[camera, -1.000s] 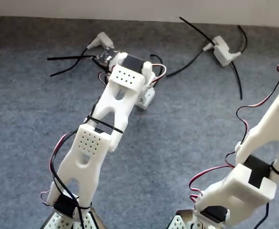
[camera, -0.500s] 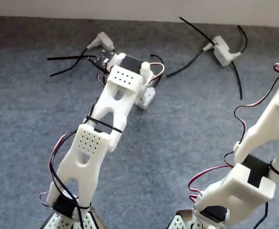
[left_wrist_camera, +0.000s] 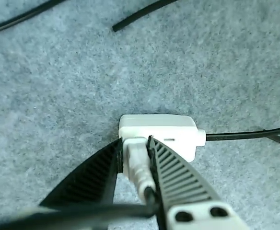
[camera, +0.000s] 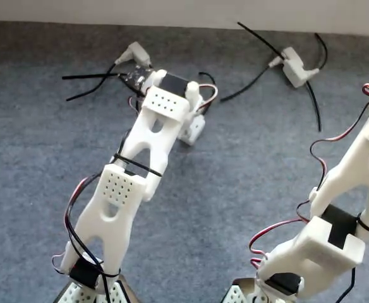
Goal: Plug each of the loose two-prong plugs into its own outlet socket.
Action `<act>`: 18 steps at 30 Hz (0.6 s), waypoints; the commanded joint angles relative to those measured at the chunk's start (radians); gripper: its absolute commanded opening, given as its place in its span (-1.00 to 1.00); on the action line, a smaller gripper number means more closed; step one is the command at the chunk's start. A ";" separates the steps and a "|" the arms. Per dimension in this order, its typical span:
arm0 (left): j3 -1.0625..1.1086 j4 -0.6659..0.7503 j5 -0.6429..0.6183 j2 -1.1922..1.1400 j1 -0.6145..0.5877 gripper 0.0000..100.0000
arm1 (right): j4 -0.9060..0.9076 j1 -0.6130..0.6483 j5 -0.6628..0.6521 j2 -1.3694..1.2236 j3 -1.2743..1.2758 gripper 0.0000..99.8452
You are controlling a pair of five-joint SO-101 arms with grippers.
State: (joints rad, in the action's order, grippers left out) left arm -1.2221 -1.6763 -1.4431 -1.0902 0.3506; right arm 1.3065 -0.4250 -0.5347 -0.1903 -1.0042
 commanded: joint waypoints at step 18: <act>0.013 0.152 0.204 -0.013 -0.122 -0.99 | -0.015 0.010 0.012 0.018 -0.004 -0.98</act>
State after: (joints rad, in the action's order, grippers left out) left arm -1.2114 -1.5535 -1.2620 -1.1040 0.2677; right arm 1.3065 -0.4250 -0.5347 -0.1903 -1.0042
